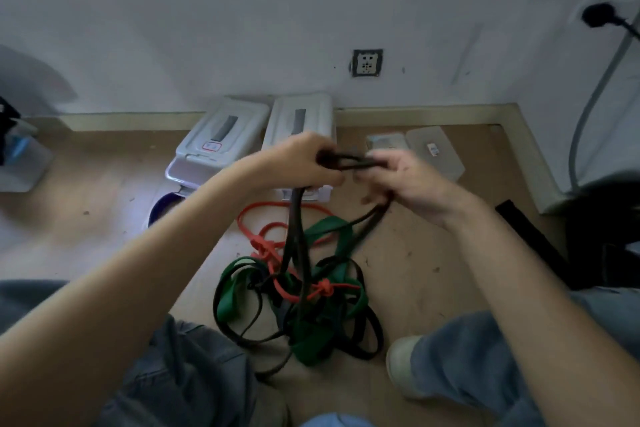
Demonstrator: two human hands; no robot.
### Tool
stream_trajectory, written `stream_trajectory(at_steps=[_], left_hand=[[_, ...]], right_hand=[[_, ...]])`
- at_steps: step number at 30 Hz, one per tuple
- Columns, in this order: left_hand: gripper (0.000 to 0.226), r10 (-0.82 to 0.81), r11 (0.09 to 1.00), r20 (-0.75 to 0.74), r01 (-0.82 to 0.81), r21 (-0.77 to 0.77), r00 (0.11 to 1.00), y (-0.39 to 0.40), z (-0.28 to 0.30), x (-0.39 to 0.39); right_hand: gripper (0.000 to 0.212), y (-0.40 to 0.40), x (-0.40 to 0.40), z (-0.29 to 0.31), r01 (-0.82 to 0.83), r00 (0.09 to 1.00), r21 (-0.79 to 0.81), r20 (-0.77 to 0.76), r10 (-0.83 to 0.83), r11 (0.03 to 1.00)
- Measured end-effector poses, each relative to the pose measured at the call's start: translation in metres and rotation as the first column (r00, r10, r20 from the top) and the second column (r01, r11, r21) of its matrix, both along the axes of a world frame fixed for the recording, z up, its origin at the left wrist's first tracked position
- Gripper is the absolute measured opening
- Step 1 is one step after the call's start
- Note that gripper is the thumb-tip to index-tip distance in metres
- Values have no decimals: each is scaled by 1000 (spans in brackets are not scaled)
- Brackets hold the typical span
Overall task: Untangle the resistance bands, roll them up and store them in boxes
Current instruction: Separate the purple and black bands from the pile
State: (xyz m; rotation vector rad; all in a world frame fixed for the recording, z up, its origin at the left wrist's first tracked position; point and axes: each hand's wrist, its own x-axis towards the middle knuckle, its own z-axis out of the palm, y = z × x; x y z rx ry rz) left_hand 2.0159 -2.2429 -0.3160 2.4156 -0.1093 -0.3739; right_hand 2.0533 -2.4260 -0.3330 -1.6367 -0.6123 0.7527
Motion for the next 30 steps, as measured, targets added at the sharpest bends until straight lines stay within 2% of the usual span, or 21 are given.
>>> stream_trajectory(at_steps=[1, 3, 5, 6, 7, 8, 9, 10, 12, 14, 16, 18, 19, 21, 22, 23, 24, 26, 28, 30], left_hand=[[10, 31, 998, -52, -34, -57, 998, 3, -17, -9], [11, 34, 991, -220, -61, -120, 975, 2, -58, -31], [15, 33, 976, -330, -102, -192, 943, -2, -90, -52], [17, 72, 947, -347, -173, -271, 935, -4, -95, -59], [18, 150, 868, -361, -298, -397, 920, -6, -94, -63], [21, 238, 717, -384, -428, -550, 892, -8, -88, -61], [22, 282, 525, -410, -498, -691, 867, -12, -77, -55], [21, 281, 339, -424, -502, -795, 861, -18, -62, -46], [18, 246, 95, -408, -441, -892, 879, -34, -27, -23], [19, 215, -32, -390, -393, -919, 895, -54, 6, -2], [20, 185, -163, -420, -394, -905, 888, -71, 31, 16], [23, 216, -243, -439, -387, -889, 872, -75, 43, 32], [25, 247, -269, -455, -390, -881, 856, -73, 44, 40], [27, 302, -290, -517, -439, -850, 801, -56, 32, 53], [28, 318, -272, -571, -504, -819, 757, -46, 20, 57], [27, 316, -217, -627, -589, -778, 712, -39, 4, 58], [22, 304, -124, -677, -677, -725, 670, -35, -17, 56], [9, 286, 97, -773, -820, -565, 566, -41, -67, 48], [15, 242, 240, -868, -893, -380, 434, -66, -119, 35], [14, 170, 377, -923, -888, -263, 345, -100, -154, 23]], right_hand=[[13, -2, 2, 4, 94, 990, 141, -122, -77, 986], [16, -8, 10, 11, 315, 914, 368, -366, -175, 875], [20, -17, 21, 11, 500, 821, 456, -520, -235, 736], [20, -22, 27, 8, 541, 802, 434, -525, -286, 720], [19, -28, 31, 4, 543, 809, 364, -470, -354, 757], [15, -33, 31, -1, 502, 837, 264, -387, -386, 824], [14, -36, 28, -8, 417, 878, 158, -325, -352, 895], [23, -36, 22, -17, 306, 911, 84, -315, -266, 948], [29, -31, 8, -31, 90, 919, 97, -392, -45, 991], [25, -22, -5, -34, -91, 911, 171, -383, 151, 981], [25, -16, -7, -32, -215, 956, 13, -202, 213, 976], [14, -21, -1, -36, -166, 986, -136, -25, 165, 977], [5, -27, 2, -40, -95, 995, -148, -36, 90, 984], [6, -45, 6, -47, 154, 965, -78, -203, -167, 985], [8, -56, 10, -50, 327, 896, -16, -313, -316, 945], [10, -66, 13, -52, 492, 805, 46, -406, -433, 870], [12, -75, 17, -52, 608, 727, 107, -472, -498, 787], [17, -86, 22, -50, 698, 672, 198, -513, -534, 688], [18, -91, 21, -54, 708, 668, 206, -506, -545, 676], [21, -94, 17, -70, 725, 628, 148, -545, -556, 673]])
